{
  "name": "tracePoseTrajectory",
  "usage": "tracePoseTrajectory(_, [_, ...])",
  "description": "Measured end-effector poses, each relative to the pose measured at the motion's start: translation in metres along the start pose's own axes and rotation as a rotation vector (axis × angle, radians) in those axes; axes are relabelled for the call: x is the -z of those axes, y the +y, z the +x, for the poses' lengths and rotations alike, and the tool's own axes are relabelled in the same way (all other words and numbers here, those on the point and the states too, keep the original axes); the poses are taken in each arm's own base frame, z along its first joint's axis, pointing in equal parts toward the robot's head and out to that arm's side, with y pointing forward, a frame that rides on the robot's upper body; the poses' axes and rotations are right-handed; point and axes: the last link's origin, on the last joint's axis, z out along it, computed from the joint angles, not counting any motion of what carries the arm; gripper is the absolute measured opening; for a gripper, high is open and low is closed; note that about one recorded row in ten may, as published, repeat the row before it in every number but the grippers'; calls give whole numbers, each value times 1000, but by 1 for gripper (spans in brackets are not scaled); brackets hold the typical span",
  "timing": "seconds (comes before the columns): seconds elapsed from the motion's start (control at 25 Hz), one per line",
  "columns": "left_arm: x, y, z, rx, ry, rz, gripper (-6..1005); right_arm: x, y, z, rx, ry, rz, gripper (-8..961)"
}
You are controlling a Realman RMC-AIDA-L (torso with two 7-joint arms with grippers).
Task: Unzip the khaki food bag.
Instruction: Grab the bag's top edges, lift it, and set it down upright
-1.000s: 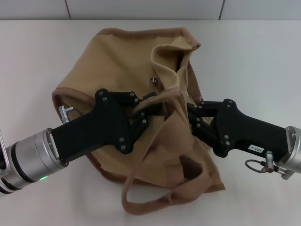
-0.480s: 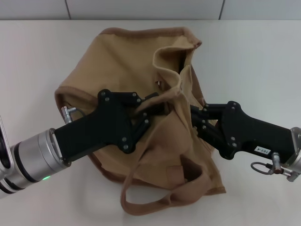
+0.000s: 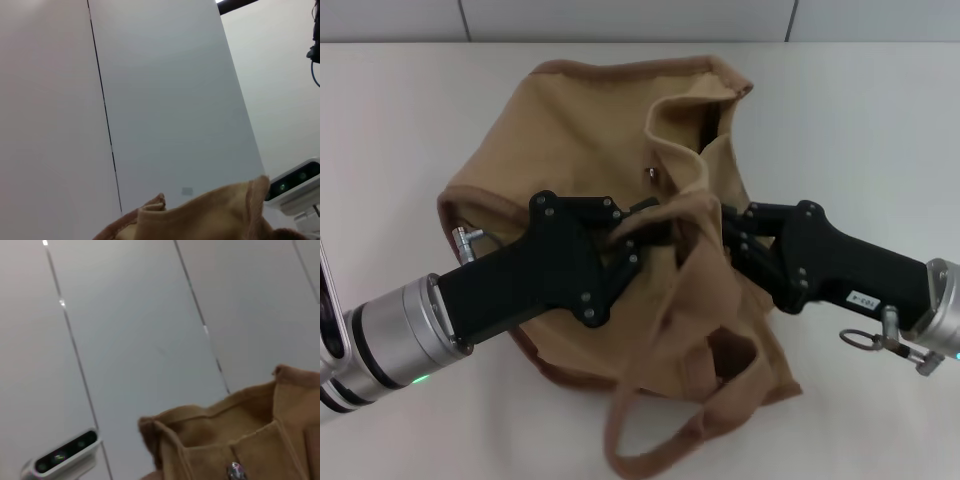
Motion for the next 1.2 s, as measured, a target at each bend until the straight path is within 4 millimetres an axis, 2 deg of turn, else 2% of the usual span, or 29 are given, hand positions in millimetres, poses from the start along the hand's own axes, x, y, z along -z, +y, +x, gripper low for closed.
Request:
tracePoseTrajectory(0.28, [-1, 0, 0, 0, -3, -1, 73, -2, -9, 2, -16, -11, 79, 152])
tracePoseTrajectory(1.2, [-7, 3, -3, 3, -6, -9, 73, -1, -13, 3, -26, -20, 121, 141])
